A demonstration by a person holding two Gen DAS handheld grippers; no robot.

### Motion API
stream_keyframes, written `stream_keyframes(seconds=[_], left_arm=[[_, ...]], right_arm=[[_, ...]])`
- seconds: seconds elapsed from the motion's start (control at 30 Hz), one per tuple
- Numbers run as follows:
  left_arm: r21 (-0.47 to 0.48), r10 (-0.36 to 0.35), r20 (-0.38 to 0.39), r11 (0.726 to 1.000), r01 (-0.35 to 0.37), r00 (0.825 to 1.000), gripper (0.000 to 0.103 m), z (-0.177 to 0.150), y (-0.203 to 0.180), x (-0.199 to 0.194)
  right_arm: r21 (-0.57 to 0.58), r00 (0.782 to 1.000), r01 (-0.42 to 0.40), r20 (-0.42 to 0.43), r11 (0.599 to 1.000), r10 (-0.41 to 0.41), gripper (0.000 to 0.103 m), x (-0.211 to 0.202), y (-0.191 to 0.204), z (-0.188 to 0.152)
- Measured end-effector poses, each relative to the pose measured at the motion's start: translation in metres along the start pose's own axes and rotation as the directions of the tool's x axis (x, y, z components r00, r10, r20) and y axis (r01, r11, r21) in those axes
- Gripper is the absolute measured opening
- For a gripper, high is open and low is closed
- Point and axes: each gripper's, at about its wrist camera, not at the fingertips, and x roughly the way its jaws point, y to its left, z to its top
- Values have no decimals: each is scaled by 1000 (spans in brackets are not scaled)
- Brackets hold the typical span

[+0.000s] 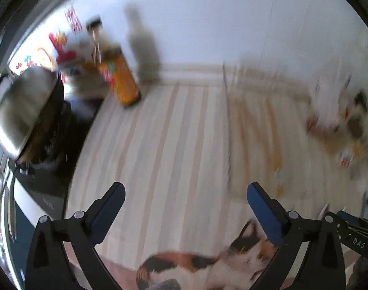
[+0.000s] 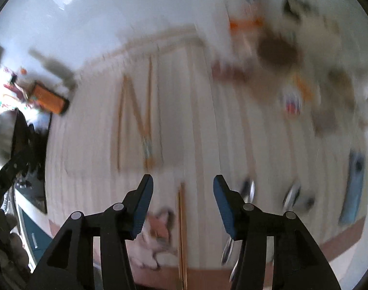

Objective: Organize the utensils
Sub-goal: 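Open both tools to release the chopsticks into the basket, then grasp a chopstick with the right tool while the left tool grasps another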

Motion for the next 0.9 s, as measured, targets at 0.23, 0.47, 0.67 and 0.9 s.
stream_keyframes(seconds=[0.23, 0.47, 0.67, 0.9], left_arm=[[51, 96, -182, 995, -88, 979, 103, -66, -3, 62], [93, 88, -219, 993, -69, 972, 103, -89, -12, 71], [131, 60, -217, 991, -32, 974, 103, -102, -36, 61], [124, -178, -334, 965, 230, 926, 95, -120, -100, 61]], right_arm=[[28, 983, -14, -183, 1000, 19, 23, 71, -8, -64], [-27, 979, 35, -199, 999, -40, 6, 83, 2, -82], [-71, 974, 128, -177, 989, -139, 6, 79, 4, -89], [40, 972, 133, -199, 990, -122, 6, 68, -39, -102]])
